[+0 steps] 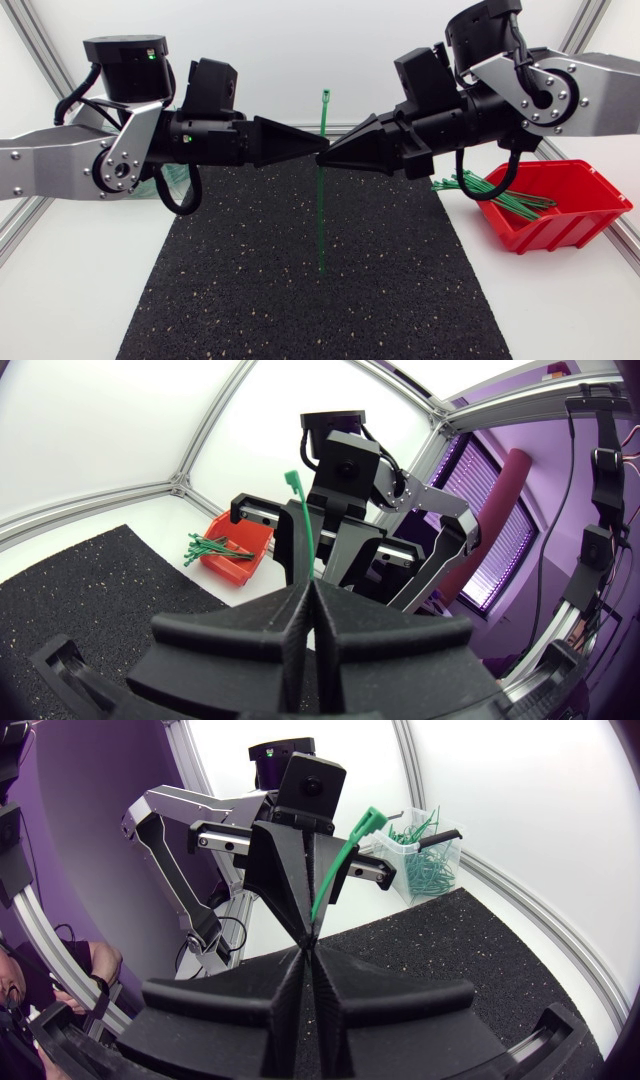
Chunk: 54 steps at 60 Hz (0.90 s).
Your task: Take a green cable tie from the red box, thread the tail through the head to close it, then place it in the transparent bin on the left.
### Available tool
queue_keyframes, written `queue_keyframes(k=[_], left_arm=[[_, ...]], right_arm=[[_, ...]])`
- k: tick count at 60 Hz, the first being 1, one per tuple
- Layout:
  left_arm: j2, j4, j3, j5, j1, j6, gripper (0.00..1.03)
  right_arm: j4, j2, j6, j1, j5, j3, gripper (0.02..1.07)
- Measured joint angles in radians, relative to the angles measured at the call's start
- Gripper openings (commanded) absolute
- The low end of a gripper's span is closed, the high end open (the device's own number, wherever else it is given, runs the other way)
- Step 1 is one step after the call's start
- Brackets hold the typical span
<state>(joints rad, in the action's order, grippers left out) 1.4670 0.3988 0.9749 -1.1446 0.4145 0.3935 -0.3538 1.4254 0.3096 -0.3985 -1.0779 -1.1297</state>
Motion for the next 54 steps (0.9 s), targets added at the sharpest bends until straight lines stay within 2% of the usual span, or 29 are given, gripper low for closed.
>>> queue_keyframes(k=[9,22,33,54], left_arm=[[0.000,0.004,0.000,0.005,0.000,0.000,0.04],[-0.005,0.026,-0.008,0.001,0.000,0.000,0.26],[-0.021,0.026,-0.008,0.001,-0.006,0.000,0.35],[-0.022,0.026,0.013,0.000,-0.060,0.015,0.35]], right_arm=[[0.003,0.001,-0.008,0.000,-0.006,0.000,0.08],[0.006,0.002,-0.011,-0.008,-0.007,0.000,0.08],[0.014,0.002,-0.011,-0.011,-0.008,0.000,0.08],[0.014,0.023,-0.011,-0.013,-0.008,0.001,0.08]])
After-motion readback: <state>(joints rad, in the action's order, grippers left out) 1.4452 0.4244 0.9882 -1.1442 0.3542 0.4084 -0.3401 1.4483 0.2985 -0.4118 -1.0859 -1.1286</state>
